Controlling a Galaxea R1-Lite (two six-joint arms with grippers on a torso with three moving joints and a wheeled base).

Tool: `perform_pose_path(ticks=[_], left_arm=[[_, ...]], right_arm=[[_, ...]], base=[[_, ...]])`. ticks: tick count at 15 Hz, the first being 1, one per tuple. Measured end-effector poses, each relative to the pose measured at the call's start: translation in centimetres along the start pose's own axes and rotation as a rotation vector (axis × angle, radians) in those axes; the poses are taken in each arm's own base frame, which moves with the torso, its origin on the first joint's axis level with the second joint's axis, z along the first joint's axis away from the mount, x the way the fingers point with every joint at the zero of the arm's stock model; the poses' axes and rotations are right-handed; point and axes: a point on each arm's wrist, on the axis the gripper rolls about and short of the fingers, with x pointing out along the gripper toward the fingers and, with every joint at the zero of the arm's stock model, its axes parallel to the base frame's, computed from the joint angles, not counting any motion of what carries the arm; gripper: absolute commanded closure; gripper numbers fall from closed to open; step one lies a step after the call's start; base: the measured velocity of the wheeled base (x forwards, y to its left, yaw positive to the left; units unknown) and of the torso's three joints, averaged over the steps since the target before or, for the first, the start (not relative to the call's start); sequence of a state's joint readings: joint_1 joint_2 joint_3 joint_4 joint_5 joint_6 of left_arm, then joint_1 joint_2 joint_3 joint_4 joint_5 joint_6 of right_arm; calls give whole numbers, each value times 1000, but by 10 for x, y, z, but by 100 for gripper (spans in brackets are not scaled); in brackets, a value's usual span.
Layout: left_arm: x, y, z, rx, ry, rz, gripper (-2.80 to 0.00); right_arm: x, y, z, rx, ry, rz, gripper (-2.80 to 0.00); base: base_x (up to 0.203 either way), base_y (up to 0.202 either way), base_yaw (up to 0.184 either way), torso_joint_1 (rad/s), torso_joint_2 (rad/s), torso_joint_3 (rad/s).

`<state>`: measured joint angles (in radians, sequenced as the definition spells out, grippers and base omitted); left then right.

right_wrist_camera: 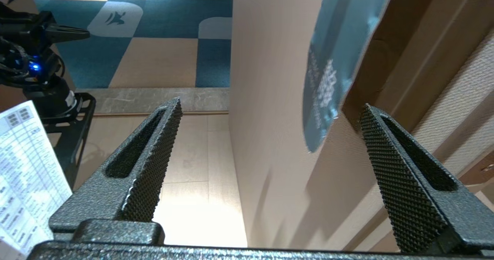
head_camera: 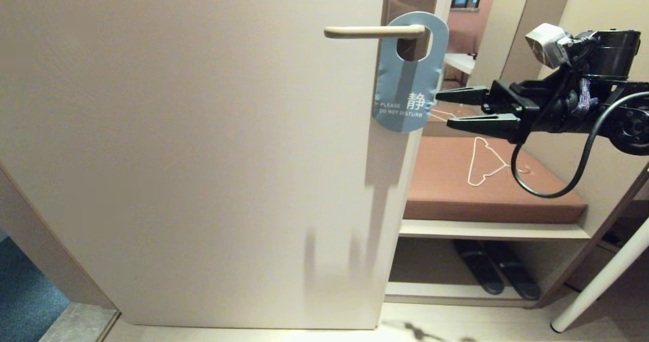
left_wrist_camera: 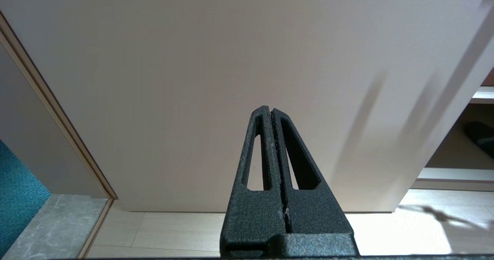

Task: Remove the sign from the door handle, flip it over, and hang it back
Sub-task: Take down the sign

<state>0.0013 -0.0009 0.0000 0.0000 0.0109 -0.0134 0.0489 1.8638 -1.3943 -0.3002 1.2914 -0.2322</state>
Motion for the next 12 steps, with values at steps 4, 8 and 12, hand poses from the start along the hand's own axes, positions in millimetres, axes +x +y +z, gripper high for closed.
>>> perform_pose_path(ticks=[4, 8, 12], left_arm=[[0, 0, 0, 0, 0, 0, 0], [0, 0, 0, 0, 0, 0, 0], [0, 0, 0, 0, 0, 0, 0]], right_arm=[[3, -7, -6, 10, 3, 2, -280], [7, -8, -10, 22, 5, 12, -280], [20, -7, -8, 15, 1, 46, -280]], base=[[0, 0, 0, 0, 0, 0], [0, 0, 0, 0, 0, 0], [0, 0, 0, 0, 0, 0]])
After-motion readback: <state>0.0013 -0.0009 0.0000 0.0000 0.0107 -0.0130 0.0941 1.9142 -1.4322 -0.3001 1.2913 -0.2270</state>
